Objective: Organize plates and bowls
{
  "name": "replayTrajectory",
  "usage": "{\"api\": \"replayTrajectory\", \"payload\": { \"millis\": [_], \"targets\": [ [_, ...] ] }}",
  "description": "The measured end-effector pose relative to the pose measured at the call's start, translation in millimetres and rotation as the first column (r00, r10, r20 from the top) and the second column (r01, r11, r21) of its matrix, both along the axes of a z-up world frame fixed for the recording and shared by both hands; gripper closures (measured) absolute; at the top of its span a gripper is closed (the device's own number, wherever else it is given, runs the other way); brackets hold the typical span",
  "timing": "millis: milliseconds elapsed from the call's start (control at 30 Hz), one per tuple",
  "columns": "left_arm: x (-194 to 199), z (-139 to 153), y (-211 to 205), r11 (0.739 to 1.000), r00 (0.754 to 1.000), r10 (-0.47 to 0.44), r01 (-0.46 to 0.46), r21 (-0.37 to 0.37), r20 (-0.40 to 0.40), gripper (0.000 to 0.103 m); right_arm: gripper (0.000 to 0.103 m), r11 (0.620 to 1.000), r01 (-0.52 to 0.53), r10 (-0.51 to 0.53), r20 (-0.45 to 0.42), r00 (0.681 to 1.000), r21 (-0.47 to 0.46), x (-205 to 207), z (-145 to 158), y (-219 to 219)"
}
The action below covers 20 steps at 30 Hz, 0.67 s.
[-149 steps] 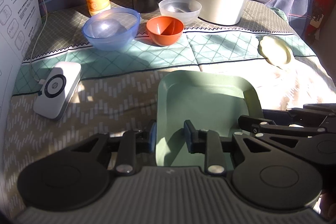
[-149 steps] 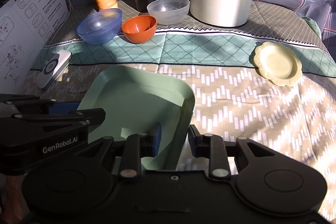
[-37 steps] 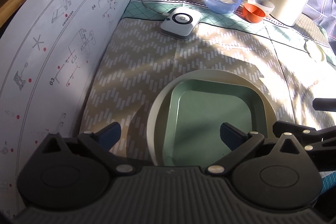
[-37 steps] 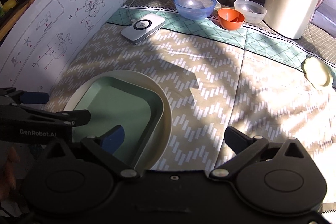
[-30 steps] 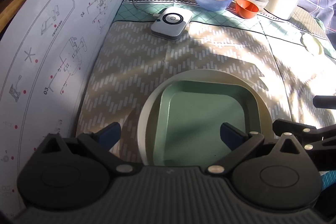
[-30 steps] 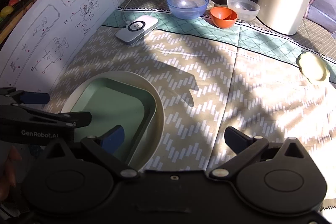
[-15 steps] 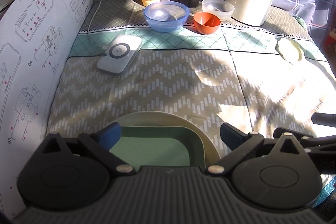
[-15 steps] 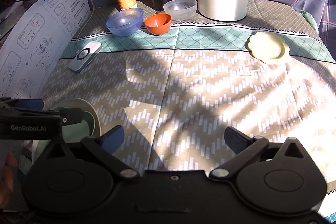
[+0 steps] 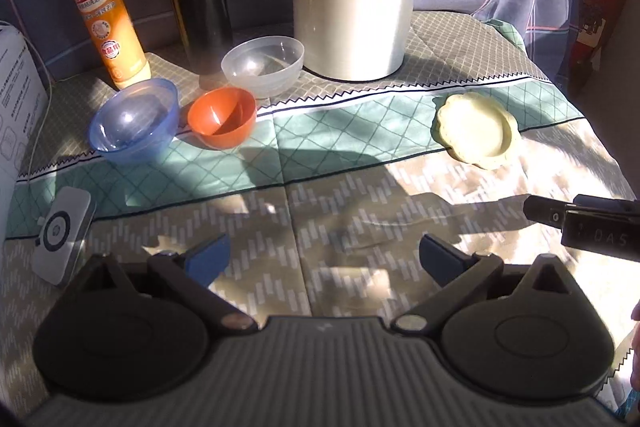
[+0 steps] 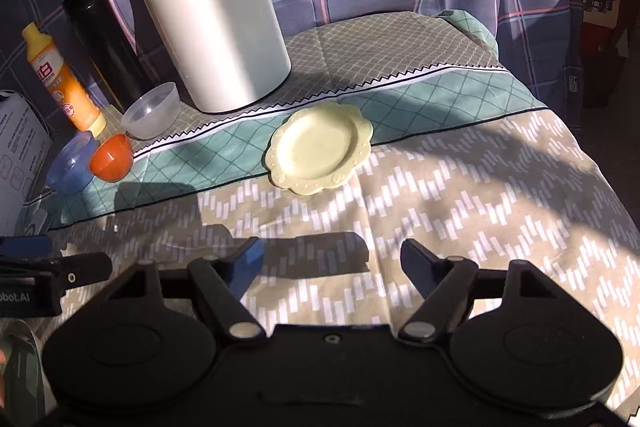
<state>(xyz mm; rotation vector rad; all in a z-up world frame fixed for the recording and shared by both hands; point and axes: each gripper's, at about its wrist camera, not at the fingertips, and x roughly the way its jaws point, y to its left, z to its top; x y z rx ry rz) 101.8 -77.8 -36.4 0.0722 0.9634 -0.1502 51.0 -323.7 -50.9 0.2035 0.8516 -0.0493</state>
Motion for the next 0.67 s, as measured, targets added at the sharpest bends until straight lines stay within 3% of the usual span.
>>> {"api": "replayTrajectory", "payload": {
  "millis": [133, 267, 367, 533, 667],
  "targets": [
    [26, -8, -29, 0.999, 0.999, -0.035, 0.035, -0.009, 0.0, 0.0, 0.047, 0.999, 0.034, -0.034, 0.018, 0.999, 0.025, 33, -6, -31],
    [47, -14, -48, 0.998, 0.998, -0.059, 0.059, -0.01, 0.01, 0.002, 0.053, 0.997, 0.034, -0.036, 0.041, 0.999, 0.064, 57, -13, -49],
    [64, -20, -64, 0.997, 0.997, -0.078, 0.078, -0.025, 0.0, 0.01, 0.056, 0.995, 0.008, -0.012, 0.042, 0.999, 0.095, 77, -20, -56],
    [84, -33, -87, 0.992, 0.992, -0.122, 0.122, -0.024, -0.021, 0.02, 0.071, 0.992, -0.051, 0.048, 0.031, 0.998, 0.112, 95, -28, -49],
    [96, -46, -96, 0.991, 0.99, -0.13, 0.127, -0.049, -0.048, 0.026, 0.072, 0.99, -0.066, 0.06, 0.049, 0.997, 0.121, 98, -31, -48]
  ]
}}
